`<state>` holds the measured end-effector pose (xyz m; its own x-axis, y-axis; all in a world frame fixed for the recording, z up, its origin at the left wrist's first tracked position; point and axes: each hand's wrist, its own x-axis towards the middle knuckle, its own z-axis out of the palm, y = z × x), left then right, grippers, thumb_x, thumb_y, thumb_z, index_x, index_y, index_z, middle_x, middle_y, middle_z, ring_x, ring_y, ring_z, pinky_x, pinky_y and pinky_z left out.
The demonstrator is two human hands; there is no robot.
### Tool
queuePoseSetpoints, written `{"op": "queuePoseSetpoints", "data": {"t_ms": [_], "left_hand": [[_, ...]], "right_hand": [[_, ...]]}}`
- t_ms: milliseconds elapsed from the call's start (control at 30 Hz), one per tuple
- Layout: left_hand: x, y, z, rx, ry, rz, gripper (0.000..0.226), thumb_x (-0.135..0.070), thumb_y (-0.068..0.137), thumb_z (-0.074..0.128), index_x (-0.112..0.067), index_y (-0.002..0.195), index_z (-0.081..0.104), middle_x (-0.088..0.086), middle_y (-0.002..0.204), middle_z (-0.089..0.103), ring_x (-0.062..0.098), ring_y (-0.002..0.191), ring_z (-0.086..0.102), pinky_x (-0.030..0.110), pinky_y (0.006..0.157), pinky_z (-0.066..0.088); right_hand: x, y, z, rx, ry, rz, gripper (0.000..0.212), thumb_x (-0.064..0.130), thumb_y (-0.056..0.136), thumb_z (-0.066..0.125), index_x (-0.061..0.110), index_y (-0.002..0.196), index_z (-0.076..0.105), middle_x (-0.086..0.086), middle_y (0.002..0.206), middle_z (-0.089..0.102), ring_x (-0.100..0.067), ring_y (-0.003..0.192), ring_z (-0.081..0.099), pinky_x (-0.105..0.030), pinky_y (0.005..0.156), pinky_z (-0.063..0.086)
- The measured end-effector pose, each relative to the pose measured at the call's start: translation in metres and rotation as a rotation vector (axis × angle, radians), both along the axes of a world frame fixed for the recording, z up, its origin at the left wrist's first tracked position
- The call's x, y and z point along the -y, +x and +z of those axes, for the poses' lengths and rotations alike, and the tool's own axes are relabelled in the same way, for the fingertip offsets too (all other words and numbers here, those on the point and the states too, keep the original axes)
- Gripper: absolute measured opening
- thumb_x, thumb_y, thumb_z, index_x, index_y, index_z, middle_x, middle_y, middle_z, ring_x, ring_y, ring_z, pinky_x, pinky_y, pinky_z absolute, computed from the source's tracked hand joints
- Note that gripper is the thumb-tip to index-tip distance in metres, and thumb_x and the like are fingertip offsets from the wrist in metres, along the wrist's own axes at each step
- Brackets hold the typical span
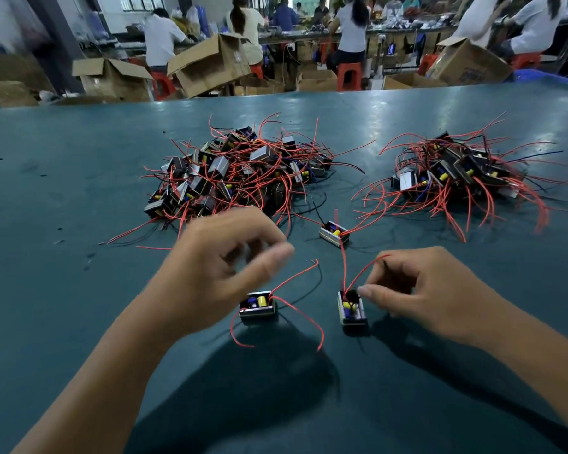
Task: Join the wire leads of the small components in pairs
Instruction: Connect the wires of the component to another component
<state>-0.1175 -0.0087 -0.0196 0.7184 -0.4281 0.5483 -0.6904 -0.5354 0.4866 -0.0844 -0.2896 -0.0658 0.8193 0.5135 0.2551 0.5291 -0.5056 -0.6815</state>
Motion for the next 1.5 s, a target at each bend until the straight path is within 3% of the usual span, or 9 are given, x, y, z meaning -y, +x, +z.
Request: {"op": "queuePoseSetpoints", "data": {"t_ms": [67, 133, 433, 800, 967, 1133, 1300, 1433, 1500], "left_hand": [[0.011, -0.014, 0.002, -0.466, -0.075, -0.318, 0.007, -0.020, 0.094, 0.066, -0.017, 0.088, 0.068, -0.007, 0.074, 0.064, 0.005, 0.065, 0.056, 0.019, 0.061, 0.044], [0.018, -0.015, -0.005, -0.632, -0.018, -0.399, 0.002, -0.018, 0.092, 0.071, -0.016, 0.091, 0.070, -0.001, 0.073, 0.066, 0.010, 0.063, 0.056, 0.025, 0.059, 0.045], [0.031, 0.002, -0.035, -0.296, 0.045, 0.021, 0.036, -0.048, 0.081, 0.077, -0.034, 0.089, 0.045, -0.011, 0.069, 0.059, 0.008, 0.054, 0.045, 0.025, 0.054, 0.040], [0.039, -0.003, -0.037, -0.026, 0.350, 0.129, 0.044, -0.070, 0.082, 0.051, -0.041, 0.116, 0.054, -0.018, 0.075, 0.052, 0.002, 0.063, 0.044, 0.029, 0.056, 0.045], [0.044, -0.001, -0.044, 0.032, 0.337, 0.120, 0.029, -0.049, 0.094, 0.049, -0.027, 0.093, 0.068, -0.011, 0.081, 0.065, 0.018, 0.067, 0.058, 0.040, 0.060, 0.050], [0.035, 0.006, -0.045, -0.176, 0.243, 0.108, 0.024, -0.048, 0.093, 0.054, -0.030, 0.093, 0.070, -0.015, 0.083, 0.067, 0.008, 0.075, 0.062, 0.038, 0.071, 0.050], [0.027, 0.011, -0.045, -0.355, 0.145, 0.017, 0.025, -0.044, 0.099, 0.055, -0.028, 0.099, 0.074, -0.016, 0.084, 0.070, 0.003, 0.078, 0.062, 0.015, 0.066, 0.041], [0.026, 0.011, -0.045, -0.452, 0.144, -0.023, 0.035, -0.050, 0.098, 0.049, -0.027, 0.105, 0.074, -0.016, 0.093, 0.073, 0.006, 0.088, 0.067, 0.026, 0.079, 0.051], [0.026, 0.010, -0.043, -0.483, 0.167, -0.039, 0.037, -0.051, 0.099, 0.047, -0.027, 0.108, 0.073, -0.016, 0.097, 0.074, 0.006, 0.094, 0.068, 0.033, 0.084, 0.052]], "right_hand": [[-0.005, -0.005, -0.001, -0.024, -0.022, 0.085, 0.010, 0.035, 0.085, 0.075, 0.028, 0.081, 0.069, 0.010, 0.067, 0.066, -0.003, 0.056, 0.055, -0.020, 0.055, 0.044], [-0.005, -0.007, 0.004, -0.062, -0.122, 0.207, 0.013, 0.038, 0.088, 0.072, 0.031, 0.098, 0.070, 0.014, 0.080, 0.069, -0.006, 0.066, 0.061, -0.018, 0.062, 0.047], [-0.007, -0.003, -0.002, 0.216, -0.512, 0.106, 0.046, 0.059, 0.092, 0.048, 0.042, 0.135, 0.051, 0.015, 0.101, 0.066, -0.008, 0.091, 0.058, -0.024, 0.078, 0.042], [-0.026, -0.017, -0.009, 0.434, -0.634, -0.165, 0.063, 0.075, 0.078, 0.020, 0.028, 0.095, 0.059, 0.001, 0.076, 0.069, -0.026, 0.075, 0.067, -0.032, 0.055, 0.032], [-0.027, -0.020, -0.008, 0.408, -0.654, -0.226, 0.064, 0.079, 0.076, 0.021, 0.030, 0.100, 0.055, 0.002, 0.075, 0.067, -0.021, 0.077, 0.065, -0.032, 0.058, 0.037], [-0.019, -0.019, 0.014, -0.159, -0.132, -0.216, 0.042, 0.068, 0.077, 0.060, 0.037, 0.106, 0.060, 0.003, 0.056, 0.064, -0.006, 0.045, 0.053, -0.020, 0.048, 0.040], [-0.022, -0.019, 0.027, -0.823, 0.558, -0.189, 0.037, 0.030, 0.087, 0.064, 0.017, 0.121, 0.058, -0.011, 0.059, 0.063, -0.018, 0.040, 0.056, -0.022, 0.037, 0.042], [-0.033, -0.017, 0.028, -0.872, 1.087, -0.127, 0.046, 0.011, 0.086, 0.057, 0.007, 0.131, 0.047, -0.024, 0.103, 0.072, -0.031, 0.095, 0.073, -0.034, 0.078, 0.060], [-0.041, -0.018, 0.022, -0.738, 1.025, -0.158, 0.043, 0.003, 0.096, 0.050, 0.012, 0.137, 0.045, -0.015, 0.120, 0.069, -0.021, 0.115, 0.066, -0.032, 0.100, 0.050]]}}
